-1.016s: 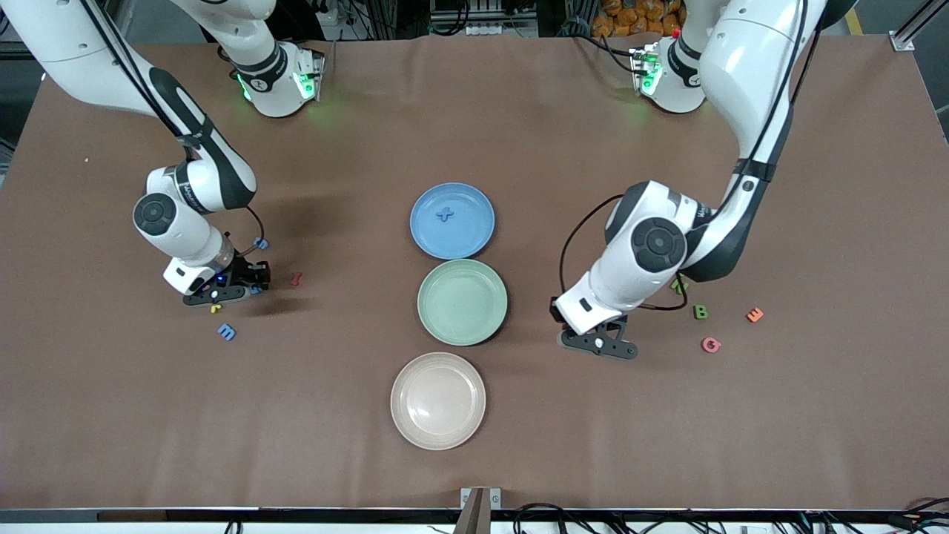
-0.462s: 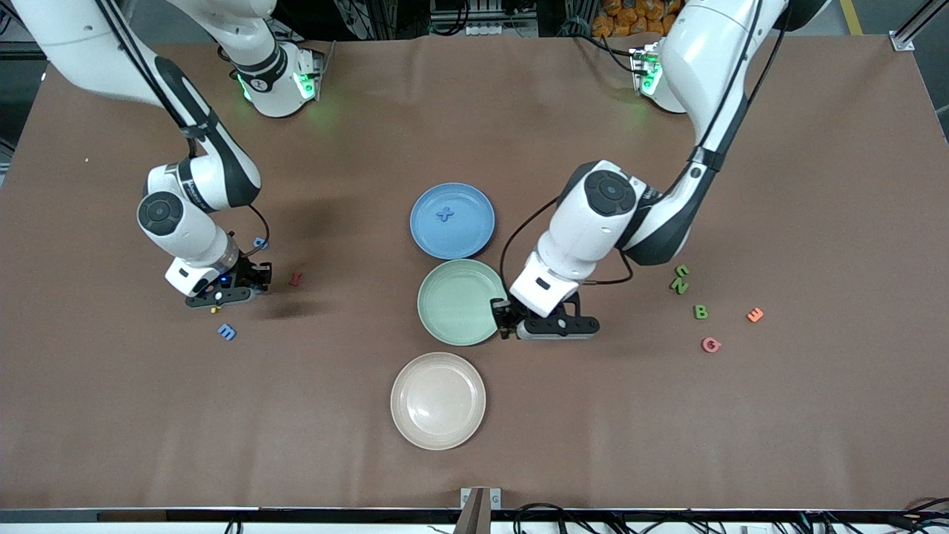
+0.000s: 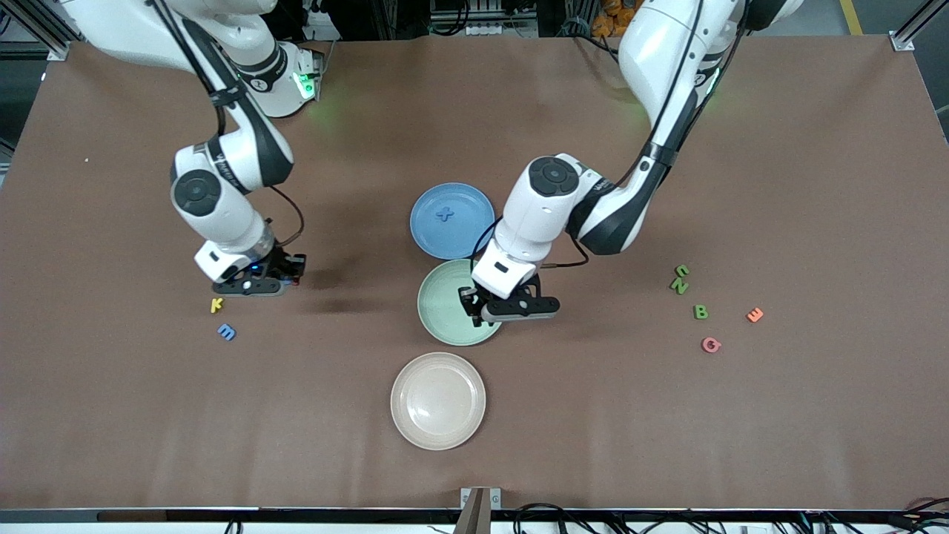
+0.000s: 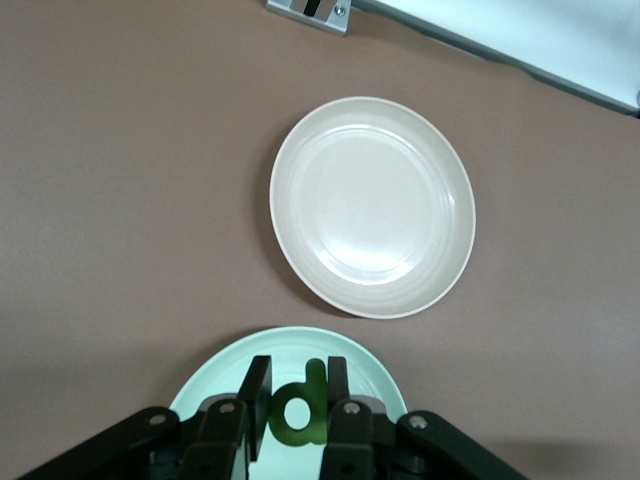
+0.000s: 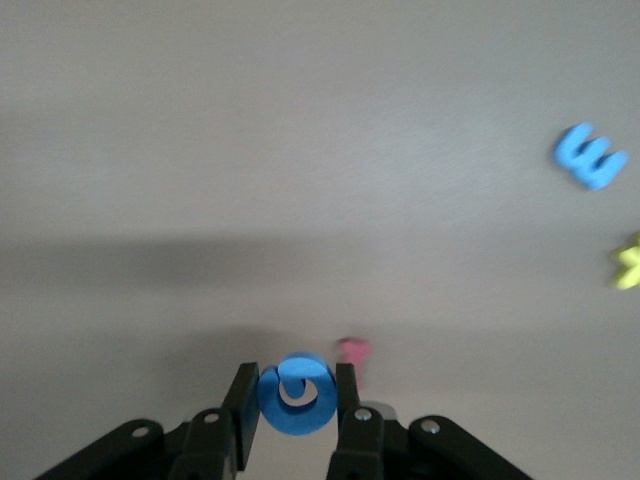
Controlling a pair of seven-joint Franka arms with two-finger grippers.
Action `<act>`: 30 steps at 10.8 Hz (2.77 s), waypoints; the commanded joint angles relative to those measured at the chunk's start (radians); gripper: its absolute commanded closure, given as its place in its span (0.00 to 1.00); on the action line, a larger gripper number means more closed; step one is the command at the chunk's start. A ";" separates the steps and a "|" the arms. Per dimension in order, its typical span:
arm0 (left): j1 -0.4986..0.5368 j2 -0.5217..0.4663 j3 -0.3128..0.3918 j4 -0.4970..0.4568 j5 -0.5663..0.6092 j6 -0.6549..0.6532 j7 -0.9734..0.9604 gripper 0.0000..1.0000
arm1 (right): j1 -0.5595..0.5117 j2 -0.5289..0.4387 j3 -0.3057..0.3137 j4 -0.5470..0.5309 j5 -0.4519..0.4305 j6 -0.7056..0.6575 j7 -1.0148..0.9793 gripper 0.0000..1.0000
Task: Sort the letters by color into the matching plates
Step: 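Release the d on the green plate while the right gripper carries the G, then release the G on the blue plate while the left gripper withdraws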
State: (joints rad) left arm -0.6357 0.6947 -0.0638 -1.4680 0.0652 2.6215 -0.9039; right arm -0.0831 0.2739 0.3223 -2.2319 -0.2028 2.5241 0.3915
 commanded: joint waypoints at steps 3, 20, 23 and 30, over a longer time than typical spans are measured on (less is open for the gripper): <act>-0.130 0.039 0.122 0.008 0.034 0.009 -0.101 1.00 | 0.083 0.007 0.156 0.024 0.023 -0.048 0.405 1.00; 0.006 -0.058 0.196 0.000 0.050 -0.412 0.177 0.00 | 0.229 0.240 0.311 0.241 -0.262 -0.062 1.126 0.00; 0.181 -0.167 0.122 -0.116 0.032 -0.465 0.362 0.00 | 0.119 0.136 0.314 0.167 -0.256 -0.064 0.971 0.00; 0.447 -0.509 0.036 -0.586 0.030 -0.285 0.617 0.00 | -0.165 -0.018 0.301 -0.004 -0.247 -0.065 0.412 0.00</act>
State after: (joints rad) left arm -0.2487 0.3369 -0.0090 -1.8981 0.1070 2.2974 -0.3744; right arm -0.1748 0.3096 0.6183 -2.1494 -0.4518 2.4528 0.9785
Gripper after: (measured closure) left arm 0.000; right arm 0.000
